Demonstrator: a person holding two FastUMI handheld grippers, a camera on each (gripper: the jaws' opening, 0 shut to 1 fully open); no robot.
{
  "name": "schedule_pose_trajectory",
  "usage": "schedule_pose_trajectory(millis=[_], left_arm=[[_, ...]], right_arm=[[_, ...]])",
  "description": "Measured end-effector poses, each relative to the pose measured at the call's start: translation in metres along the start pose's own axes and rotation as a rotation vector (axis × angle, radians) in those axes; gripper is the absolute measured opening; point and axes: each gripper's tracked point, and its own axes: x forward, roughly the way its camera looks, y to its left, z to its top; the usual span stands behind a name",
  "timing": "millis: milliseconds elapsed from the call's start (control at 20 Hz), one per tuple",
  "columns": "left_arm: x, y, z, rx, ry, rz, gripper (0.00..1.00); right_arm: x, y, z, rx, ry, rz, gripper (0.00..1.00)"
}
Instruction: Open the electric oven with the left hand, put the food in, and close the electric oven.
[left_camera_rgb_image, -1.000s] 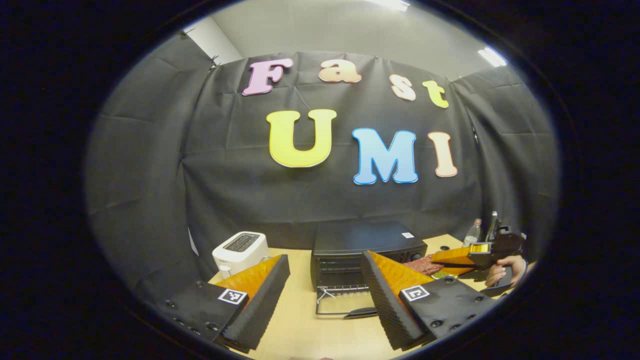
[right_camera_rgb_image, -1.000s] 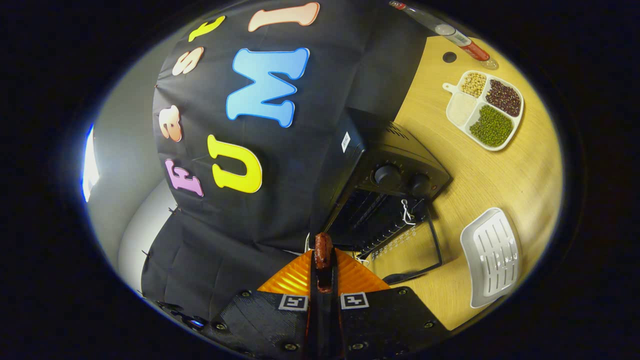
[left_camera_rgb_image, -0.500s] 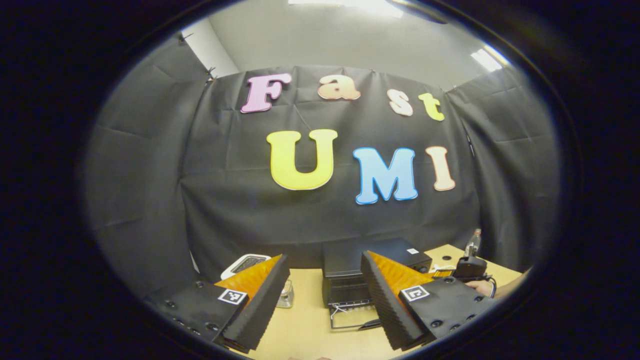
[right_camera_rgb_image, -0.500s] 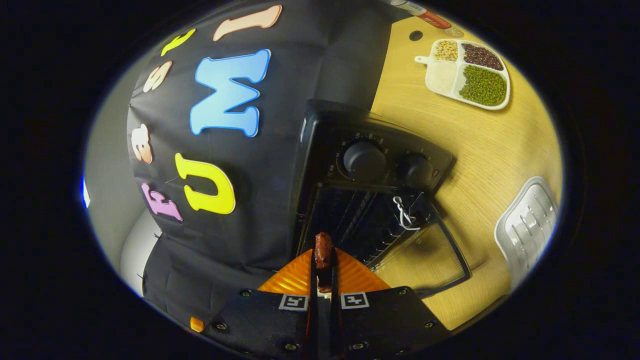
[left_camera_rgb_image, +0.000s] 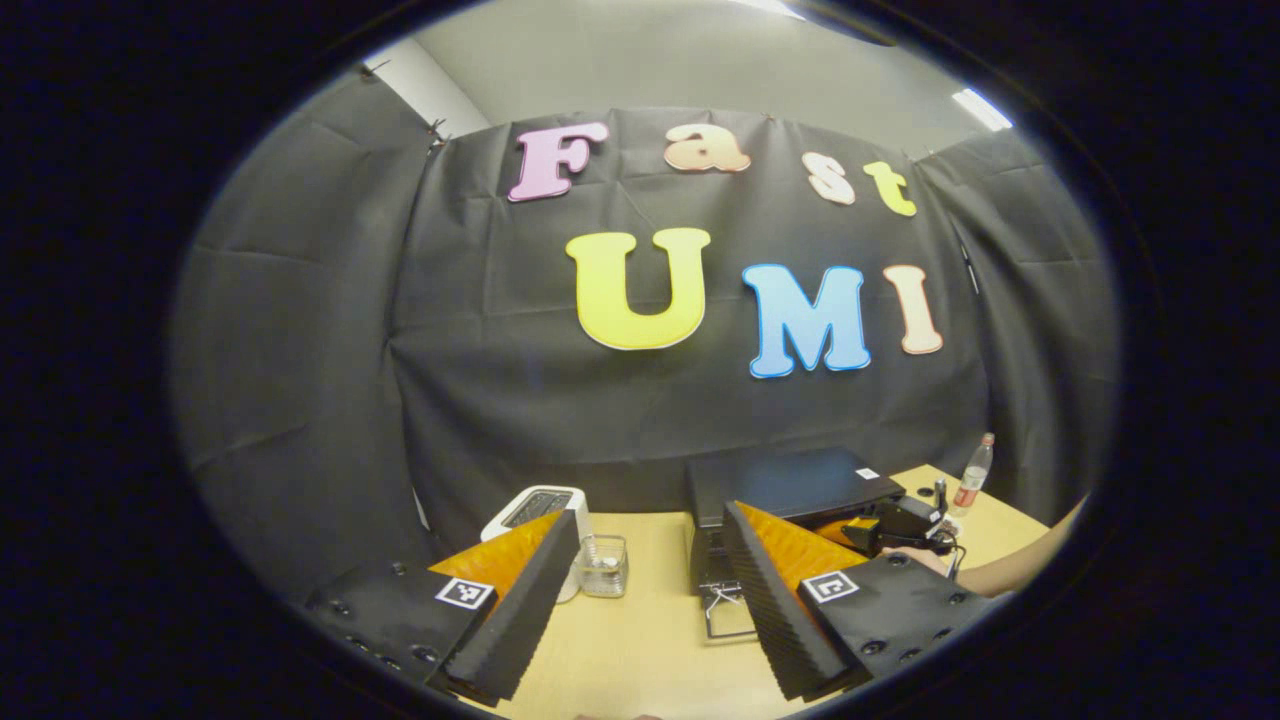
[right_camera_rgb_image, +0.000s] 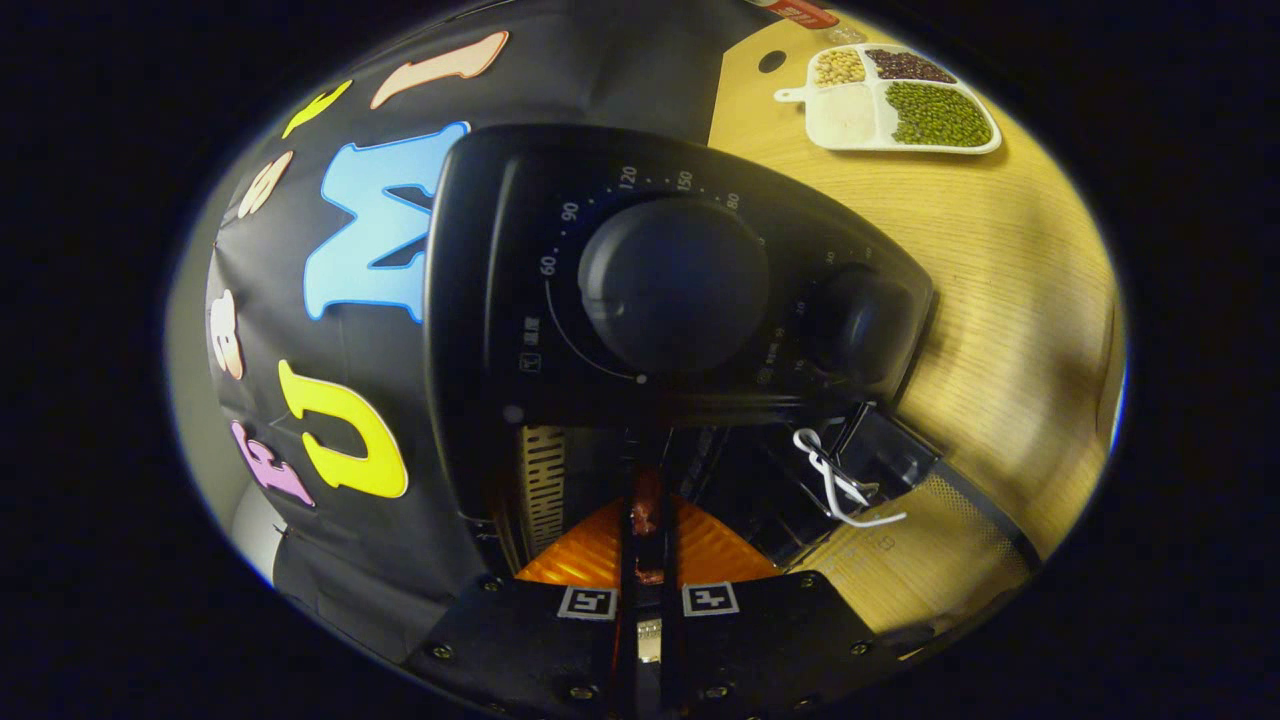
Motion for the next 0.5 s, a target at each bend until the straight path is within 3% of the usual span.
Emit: schedule_pose_trajectory(millis=[100,150,200,300,400,500], left_arm=[[0.007,-0.001,-0.002,-0.007,0.006,-0.008,0.96],[0.012,-0.003,-0.003,-0.012,0.007,-0.015,0.96],[0.017,-0.005,-0.002,-0.019,0.01,-0.021,0.92],[0.024,-0.013,-0.004,-0.043,0.009,-0.036,0.95],[0.034,-0.024,-0.004,-0.067,0.005,-0.061,1.0],[0.04,-0.036,-0.005,-0.077,0.005,-0.085,0.96]], right_arm=[[0.006,-0.005,0.0,-0.025,-0.025,-0.047,0.1],[0.007,-0.011,0.003,-0.043,-0.042,-0.085,0.21],[0.003,-0.018,0.005,-0.064,-0.042,-0.143,0.15],[0.001,-0.023,0.003,-0.069,-0.039,-0.166,0.25],[-0.005,-0.018,0.01,-0.115,-0.073,-0.182,0.43],[-0.018,-0.019,0.008,-0.177,-0.07,-0.222,0.63]])
